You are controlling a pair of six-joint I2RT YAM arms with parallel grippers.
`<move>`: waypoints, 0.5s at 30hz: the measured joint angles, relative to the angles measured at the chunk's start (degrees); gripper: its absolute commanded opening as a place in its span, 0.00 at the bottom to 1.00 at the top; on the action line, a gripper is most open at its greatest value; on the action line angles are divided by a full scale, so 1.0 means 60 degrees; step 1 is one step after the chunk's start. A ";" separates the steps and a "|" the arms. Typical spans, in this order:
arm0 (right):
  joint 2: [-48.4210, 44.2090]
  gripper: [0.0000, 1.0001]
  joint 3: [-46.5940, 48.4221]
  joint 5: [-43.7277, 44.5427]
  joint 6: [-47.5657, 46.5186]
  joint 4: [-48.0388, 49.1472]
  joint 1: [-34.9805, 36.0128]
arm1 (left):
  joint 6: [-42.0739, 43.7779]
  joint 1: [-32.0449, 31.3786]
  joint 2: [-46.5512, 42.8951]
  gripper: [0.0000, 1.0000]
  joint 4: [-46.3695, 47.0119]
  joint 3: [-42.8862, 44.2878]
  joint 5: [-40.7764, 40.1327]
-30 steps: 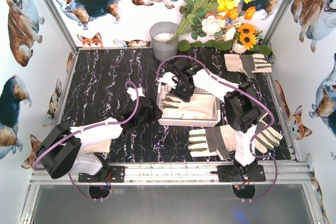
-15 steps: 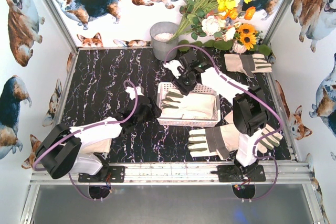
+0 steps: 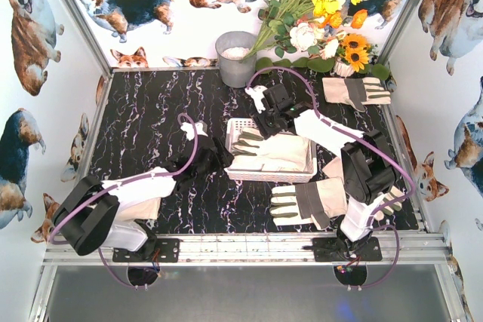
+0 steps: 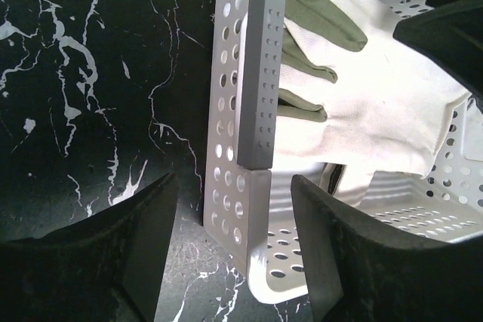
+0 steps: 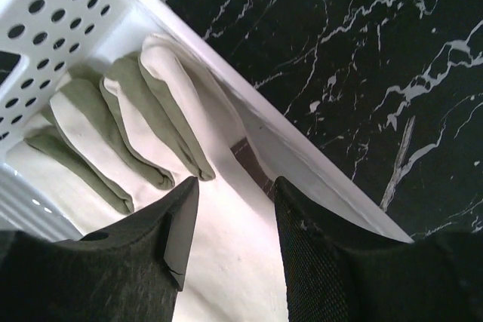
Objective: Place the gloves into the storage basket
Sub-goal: Move the bin to the center of the board.
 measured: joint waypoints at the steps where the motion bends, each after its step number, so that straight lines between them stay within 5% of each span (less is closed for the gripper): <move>1: 0.0000 0.46 0.0000 0.0000 0.0015 0.0055 0.0000 | 0.0004 0.0000 0.0033 0.54 0.0033 0.0000 0.0018; 15: 0.0801 0.43 0.0361 -0.0342 0.0419 0.0375 0.0007 | 0.0423 0.0080 0.0947 0.42 0.0911 0.0000 0.0379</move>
